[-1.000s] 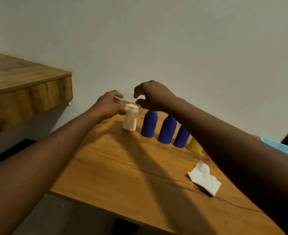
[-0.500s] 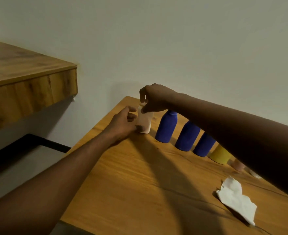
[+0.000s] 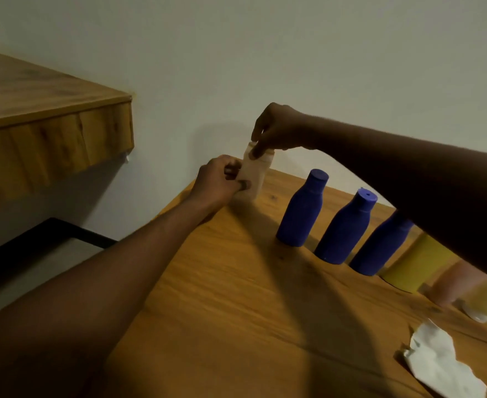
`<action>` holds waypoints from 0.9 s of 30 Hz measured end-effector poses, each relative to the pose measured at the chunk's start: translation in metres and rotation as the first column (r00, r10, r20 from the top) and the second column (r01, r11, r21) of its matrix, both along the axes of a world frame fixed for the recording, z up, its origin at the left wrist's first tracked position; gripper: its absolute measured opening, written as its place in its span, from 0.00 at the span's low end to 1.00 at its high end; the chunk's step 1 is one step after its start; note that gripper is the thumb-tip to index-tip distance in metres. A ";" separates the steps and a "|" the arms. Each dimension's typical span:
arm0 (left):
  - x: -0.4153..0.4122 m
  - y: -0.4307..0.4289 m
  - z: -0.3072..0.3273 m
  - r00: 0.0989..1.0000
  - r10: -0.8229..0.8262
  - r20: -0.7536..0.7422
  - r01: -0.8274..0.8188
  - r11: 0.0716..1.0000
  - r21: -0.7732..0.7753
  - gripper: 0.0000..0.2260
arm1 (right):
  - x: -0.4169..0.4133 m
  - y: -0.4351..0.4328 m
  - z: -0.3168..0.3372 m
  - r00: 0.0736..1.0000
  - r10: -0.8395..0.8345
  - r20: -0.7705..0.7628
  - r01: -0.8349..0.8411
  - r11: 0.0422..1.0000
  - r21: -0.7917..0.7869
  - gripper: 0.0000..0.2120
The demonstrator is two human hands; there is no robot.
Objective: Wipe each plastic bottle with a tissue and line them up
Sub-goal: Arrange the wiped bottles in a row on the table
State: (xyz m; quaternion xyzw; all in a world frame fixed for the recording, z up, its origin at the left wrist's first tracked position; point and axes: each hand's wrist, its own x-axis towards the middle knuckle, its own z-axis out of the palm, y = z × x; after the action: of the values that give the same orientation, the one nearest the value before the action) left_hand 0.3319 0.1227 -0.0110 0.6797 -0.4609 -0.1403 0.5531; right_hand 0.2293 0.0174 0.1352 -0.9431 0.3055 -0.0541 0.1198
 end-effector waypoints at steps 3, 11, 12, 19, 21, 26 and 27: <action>0.010 -0.025 0.003 0.999 0.026 0.020 -0.027 1.000 0.009 0.20 | 0.013 -0.020 -0.002 1.000 -0.010 -0.018 0.010 1.000 -0.003 0.18; 0.029 -0.078 -0.003 0.996 0.064 0.064 -0.066 0.997 0.031 0.19 | 0.040 -0.064 -0.015 0.997 -0.045 -0.056 0.045 0.999 0.011 0.19; 0.030 -0.080 -0.004 0.995 0.070 0.068 -0.072 0.997 0.035 0.19 | 0.042 -0.068 -0.016 0.998 -0.046 -0.053 0.047 0.999 0.012 0.19; 0.033 -0.089 -0.010 0.992 0.087 0.092 -0.092 0.994 0.055 0.18 | 0.049 -0.075 -0.020 0.998 -0.058 -0.041 0.058 0.998 -0.003 0.18; 0.033 -0.088 -0.011 0.990 0.089 0.105 -0.096 0.993 0.067 0.19 | 0.049 -0.074 -0.021 0.998 -0.056 -0.042 0.056 0.998 -0.014 0.19; 0.030 -0.080 -0.009 0.990 0.105 0.093 -0.112 0.990 0.082 0.23 | 0.045 -0.061 -0.020 0.998 -0.054 -0.045 0.052 0.998 -0.044 0.24; 0.029 -0.078 -0.006 0.990 0.107 0.091 -0.115 0.990 0.084 0.23 | 0.043 -0.058 -0.017 0.998 -0.059 -0.032 0.058 0.997 -0.056 0.25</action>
State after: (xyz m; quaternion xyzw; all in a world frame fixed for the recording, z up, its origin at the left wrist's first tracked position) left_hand 0.3609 0.0449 -0.0174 0.7339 -0.4389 -0.1002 0.5087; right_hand 0.2722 -0.0410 0.1179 -0.9375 0.3333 -0.0500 0.0869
